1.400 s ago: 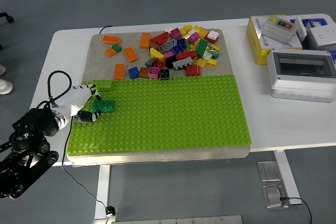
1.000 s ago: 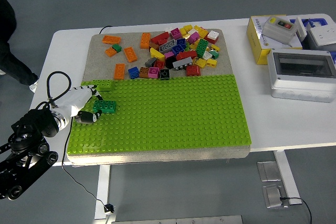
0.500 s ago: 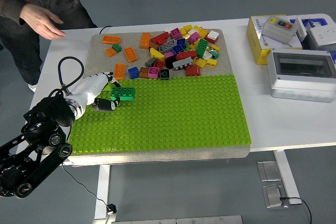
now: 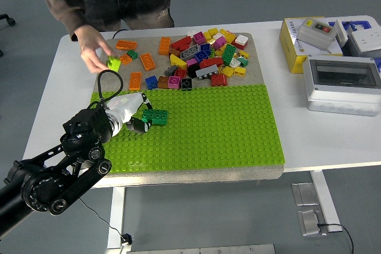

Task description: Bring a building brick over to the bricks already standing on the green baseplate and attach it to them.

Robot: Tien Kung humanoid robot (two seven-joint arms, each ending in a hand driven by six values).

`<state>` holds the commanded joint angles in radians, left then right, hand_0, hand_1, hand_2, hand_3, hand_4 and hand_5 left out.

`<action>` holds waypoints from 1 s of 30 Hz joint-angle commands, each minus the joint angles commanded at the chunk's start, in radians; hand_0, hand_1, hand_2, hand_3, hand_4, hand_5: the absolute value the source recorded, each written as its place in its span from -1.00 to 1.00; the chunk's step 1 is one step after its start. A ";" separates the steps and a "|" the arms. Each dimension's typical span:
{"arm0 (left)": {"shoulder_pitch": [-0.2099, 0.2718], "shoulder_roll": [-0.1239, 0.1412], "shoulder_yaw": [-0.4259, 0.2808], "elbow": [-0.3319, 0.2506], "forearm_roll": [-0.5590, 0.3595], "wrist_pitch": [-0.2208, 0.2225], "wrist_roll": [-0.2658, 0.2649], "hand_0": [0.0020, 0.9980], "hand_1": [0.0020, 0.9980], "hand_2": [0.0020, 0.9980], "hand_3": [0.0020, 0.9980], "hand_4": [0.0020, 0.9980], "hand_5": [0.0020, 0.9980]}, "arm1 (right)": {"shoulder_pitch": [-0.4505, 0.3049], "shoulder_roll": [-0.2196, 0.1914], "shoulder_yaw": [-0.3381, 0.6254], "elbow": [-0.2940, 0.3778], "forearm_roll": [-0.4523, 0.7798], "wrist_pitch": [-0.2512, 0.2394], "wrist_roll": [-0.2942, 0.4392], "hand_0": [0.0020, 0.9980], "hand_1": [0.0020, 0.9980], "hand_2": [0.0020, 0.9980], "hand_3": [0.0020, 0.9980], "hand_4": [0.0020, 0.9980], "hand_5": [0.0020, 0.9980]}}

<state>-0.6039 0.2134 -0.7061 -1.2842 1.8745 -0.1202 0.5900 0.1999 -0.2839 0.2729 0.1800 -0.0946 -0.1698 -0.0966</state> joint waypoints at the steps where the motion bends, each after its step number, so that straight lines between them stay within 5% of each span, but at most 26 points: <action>1: -0.002 -0.002 0.004 0.000 -0.002 -0.003 0.006 1.00 1.00 1.00 0.21 0.20 -0.61 | 0.000 0.000 0.001 0.000 -0.001 0.000 0.000 0.35 0.31 0.37 0.43 0.19 0.47; 30: -0.020 -0.042 0.065 0.037 -0.042 0.078 0.016 1.00 1.00 1.00 0.21 0.17 -0.56 | 0.006 0.003 -0.026 0.000 0.015 0.001 0.001 0.35 0.31 0.37 0.43 0.18 0.47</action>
<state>-0.6238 0.1710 -0.6416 -1.2476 1.8325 -0.0423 0.6055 0.2056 -0.2806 0.2472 0.1800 -0.0796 -0.1691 -0.0951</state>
